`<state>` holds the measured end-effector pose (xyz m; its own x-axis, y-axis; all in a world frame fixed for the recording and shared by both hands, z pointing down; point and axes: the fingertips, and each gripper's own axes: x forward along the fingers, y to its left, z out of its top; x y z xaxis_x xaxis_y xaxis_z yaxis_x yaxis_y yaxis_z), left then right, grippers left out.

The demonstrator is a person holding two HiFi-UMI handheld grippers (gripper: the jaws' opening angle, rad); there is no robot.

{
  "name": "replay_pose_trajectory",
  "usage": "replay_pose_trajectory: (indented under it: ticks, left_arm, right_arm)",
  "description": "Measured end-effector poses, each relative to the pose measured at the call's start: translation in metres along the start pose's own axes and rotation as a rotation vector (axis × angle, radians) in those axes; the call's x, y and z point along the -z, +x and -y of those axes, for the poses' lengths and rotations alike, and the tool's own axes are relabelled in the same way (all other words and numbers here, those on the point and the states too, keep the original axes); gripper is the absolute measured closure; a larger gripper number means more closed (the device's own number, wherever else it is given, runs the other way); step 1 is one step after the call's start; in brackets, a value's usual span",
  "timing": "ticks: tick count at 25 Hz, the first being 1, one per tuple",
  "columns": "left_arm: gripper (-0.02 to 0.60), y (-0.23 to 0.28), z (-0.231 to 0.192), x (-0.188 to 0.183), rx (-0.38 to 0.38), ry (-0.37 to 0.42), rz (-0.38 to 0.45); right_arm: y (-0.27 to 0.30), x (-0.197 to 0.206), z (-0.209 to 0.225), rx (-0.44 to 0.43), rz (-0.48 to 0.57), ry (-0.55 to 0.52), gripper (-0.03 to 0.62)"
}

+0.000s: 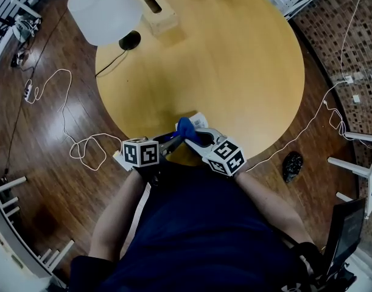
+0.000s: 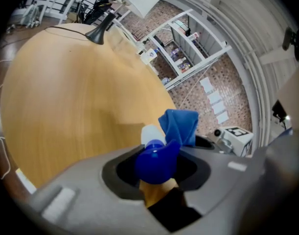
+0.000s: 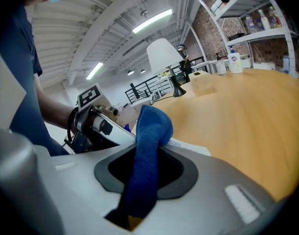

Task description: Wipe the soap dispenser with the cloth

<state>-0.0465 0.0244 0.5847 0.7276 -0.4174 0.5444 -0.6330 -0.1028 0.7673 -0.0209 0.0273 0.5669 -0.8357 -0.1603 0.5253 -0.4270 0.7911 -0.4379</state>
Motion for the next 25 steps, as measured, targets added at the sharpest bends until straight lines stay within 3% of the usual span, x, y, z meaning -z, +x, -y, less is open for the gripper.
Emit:
replay_pose_trajectory:
  ticks: [3, 9, 17, 20, 22, 25]
  left_arm:
    - [0.445, -0.001, -0.001, 0.006, 0.039, -0.062, 0.011]
    - [0.445, -0.001, -0.001, 0.010, 0.053, -0.063, 0.011]
    - [0.445, 0.001, 0.009, 0.005, 0.039, -0.047, -0.006]
    - [0.445, 0.001, 0.013, -0.005, -0.027, 0.100, -0.068]
    - [0.446, 0.000, 0.020, -0.014, -0.071, 0.278, -0.160]
    - [0.445, 0.002, 0.037, -0.023, -0.096, 0.616, -0.366]
  right_arm:
    - [-0.004, 0.016, 0.016, 0.044, -0.005, 0.026, 0.493]
    - [-0.022, 0.045, 0.069, 0.198, -0.047, 0.142, 0.493]
    - [-0.038, 0.068, 0.106, 0.297, -0.181, 0.323, 0.493]
    - [-0.045, 0.069, 0.104, 0.298, -0.170, 0.355, 0.493]
    - [-0.051, 0.068, 0.102, 0.306, -0.160, 0.356, 0.493]
    - [-0.060, 0.065, 0.100, 0.316, -0.136, 0.356, 0.493]
